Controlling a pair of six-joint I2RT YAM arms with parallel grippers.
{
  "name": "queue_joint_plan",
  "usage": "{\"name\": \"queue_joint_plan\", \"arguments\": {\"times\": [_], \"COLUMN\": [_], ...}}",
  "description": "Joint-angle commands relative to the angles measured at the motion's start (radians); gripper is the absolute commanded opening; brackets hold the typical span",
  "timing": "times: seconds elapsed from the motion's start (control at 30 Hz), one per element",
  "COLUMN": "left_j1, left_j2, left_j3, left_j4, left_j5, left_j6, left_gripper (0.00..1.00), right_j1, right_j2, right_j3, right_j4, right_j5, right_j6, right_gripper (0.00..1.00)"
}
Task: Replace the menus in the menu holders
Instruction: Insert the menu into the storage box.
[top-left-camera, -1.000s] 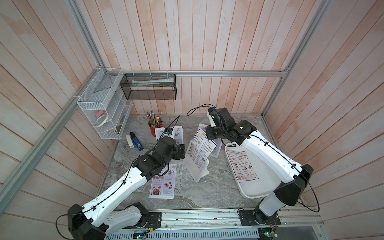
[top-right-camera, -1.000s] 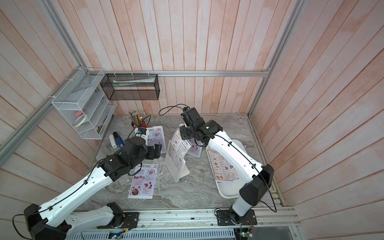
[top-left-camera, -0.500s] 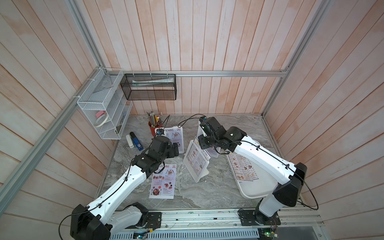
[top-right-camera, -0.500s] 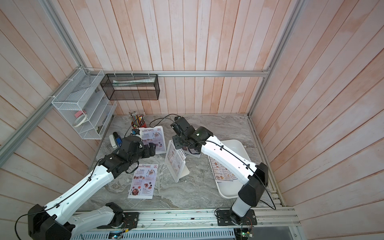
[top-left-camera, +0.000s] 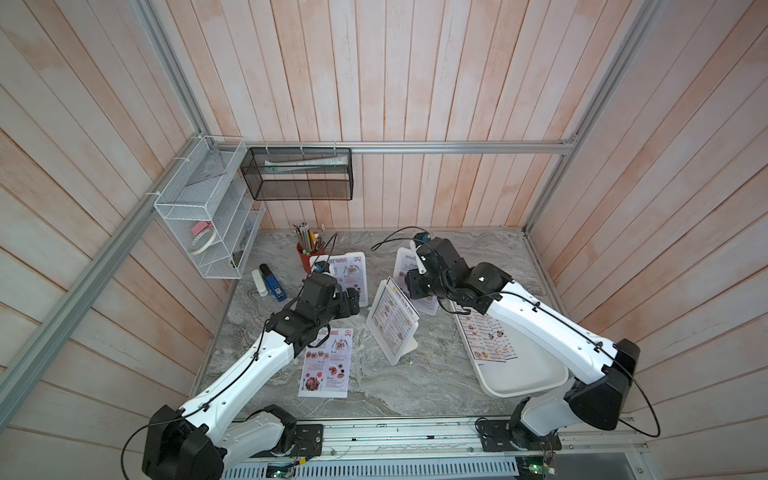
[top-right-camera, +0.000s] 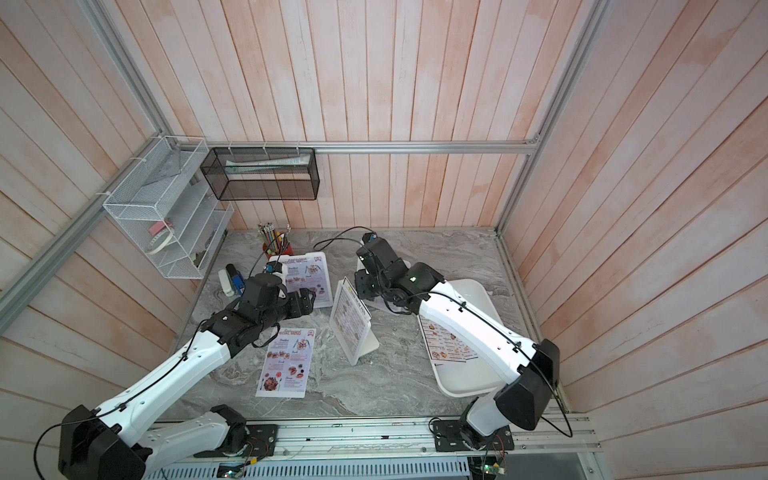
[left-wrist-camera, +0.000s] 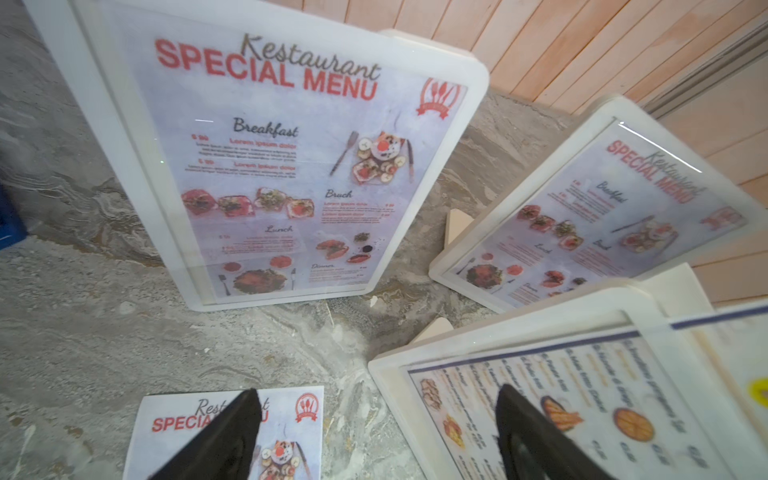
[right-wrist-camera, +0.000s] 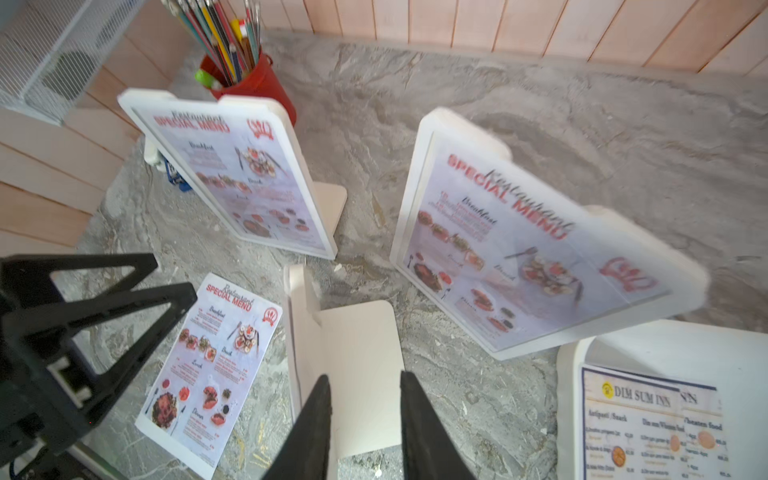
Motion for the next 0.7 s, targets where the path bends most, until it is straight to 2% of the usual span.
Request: {"name": "queue_joint_plan", "arguments": {"times": [0.0,0.13,0.23,0.43,0.67], "left_j1": [-0.024,-0.071,-0.066,0.023,0.116], "left_j2": [-0.012,0.004,-0.008,-0.088,-0.091], "left_j3": [-0.003,0.026,0.024,-0.036,-0.069], "left_j4": [0.039,0.016,-0.016,-0.046,-0.049], "left_j5": [0.039,-0.011,-0.049,-0.012,0.015], "left_j6": [-0.023,-0.019,-0.023,-0.026,-0.037], "left_gripper": [0.89,0.90,0.89,0.90,0.90], "right_j1": [-0.004,0.024,0.042,0.070,0.113], "right_j2": [-0.013,0.040,0.068,0.113,0.205], "right_j3": [-0.016,-0.009,-0.003,0.022,0.076], "right_j4": [0.010,-0.035,-0.053,-0.040,-0.072], "right_j5": [0.050,0.126,0.186,0.213,0.266], "right_j6": [0.018,0.017,0.018,0.015,0.010], "right_gripper": [0.25,0.22,0.22,0.22,0.22]}}
